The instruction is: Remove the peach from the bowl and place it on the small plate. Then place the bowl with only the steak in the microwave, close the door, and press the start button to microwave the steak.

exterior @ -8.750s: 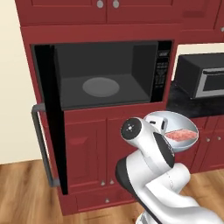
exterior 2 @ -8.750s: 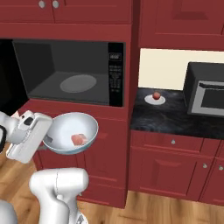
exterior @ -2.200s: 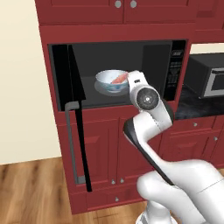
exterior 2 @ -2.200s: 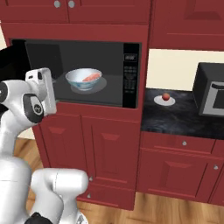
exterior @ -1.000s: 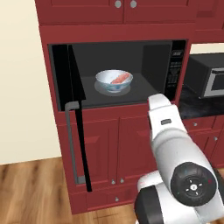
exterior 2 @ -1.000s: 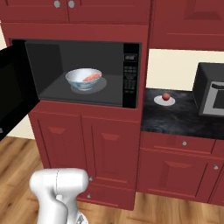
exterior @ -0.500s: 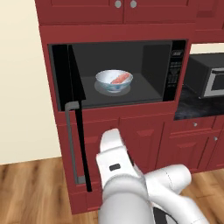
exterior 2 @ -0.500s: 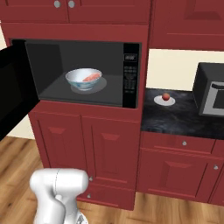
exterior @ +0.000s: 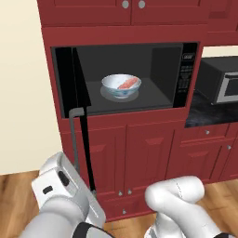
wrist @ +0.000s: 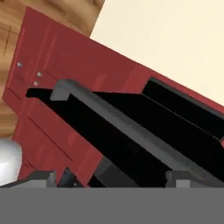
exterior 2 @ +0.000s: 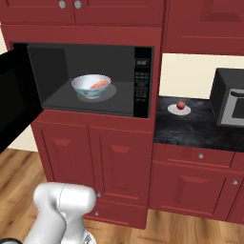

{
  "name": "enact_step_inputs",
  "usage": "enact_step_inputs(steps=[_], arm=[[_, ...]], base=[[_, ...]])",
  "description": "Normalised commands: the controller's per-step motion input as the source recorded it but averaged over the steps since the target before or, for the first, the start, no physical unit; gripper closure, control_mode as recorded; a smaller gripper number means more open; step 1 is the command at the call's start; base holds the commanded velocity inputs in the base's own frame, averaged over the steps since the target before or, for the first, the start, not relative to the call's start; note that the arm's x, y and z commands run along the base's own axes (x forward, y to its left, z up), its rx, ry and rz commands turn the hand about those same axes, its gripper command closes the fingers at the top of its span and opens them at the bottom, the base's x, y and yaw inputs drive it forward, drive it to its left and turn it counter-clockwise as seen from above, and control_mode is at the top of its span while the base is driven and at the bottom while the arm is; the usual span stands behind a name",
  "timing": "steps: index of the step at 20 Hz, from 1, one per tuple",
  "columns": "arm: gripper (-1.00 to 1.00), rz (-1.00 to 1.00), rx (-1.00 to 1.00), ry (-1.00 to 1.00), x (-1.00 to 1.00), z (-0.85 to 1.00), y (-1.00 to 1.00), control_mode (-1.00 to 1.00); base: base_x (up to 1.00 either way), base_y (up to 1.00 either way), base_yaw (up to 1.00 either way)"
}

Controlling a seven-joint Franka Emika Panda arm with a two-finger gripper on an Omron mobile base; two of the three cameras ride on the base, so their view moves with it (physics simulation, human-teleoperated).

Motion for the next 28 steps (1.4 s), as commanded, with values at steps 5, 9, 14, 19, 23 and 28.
enact_step_inputs(steps=[5, 9, 14, 19, 23, 28], arm=[[-1.00, 0.00, -0.16, 0.19, 0.90, -0.36, 1.00, -1.00], [-1.00, -0.03, -0.12, 0.16, 1.00, -0.55, 1.00, -1.00], [-1.00, -0.10, -0.01, 0.07, 0.90, -0.31, 0.36, -1.00], [-1.00, -0.11, 0.12, 0.00, 0.49, 0.00, -0.86, -1.00], [-1.00, -0.08, 0.17, -0.04, 0.10, 0.04, -1.00, -1.00], [-1.00, -0.08, 0.21, -0.19, -0.01, 0.10, -1.00, -1.00]], base=[[0.00, 0.00, 0.00], [0.00, 0.00, 0.00], [0.00, 0.00, 0.00], [0.00, 0.00, 0.00], [0.00, 0.00, 0.00], [0.00, 0.00, 0.00]])
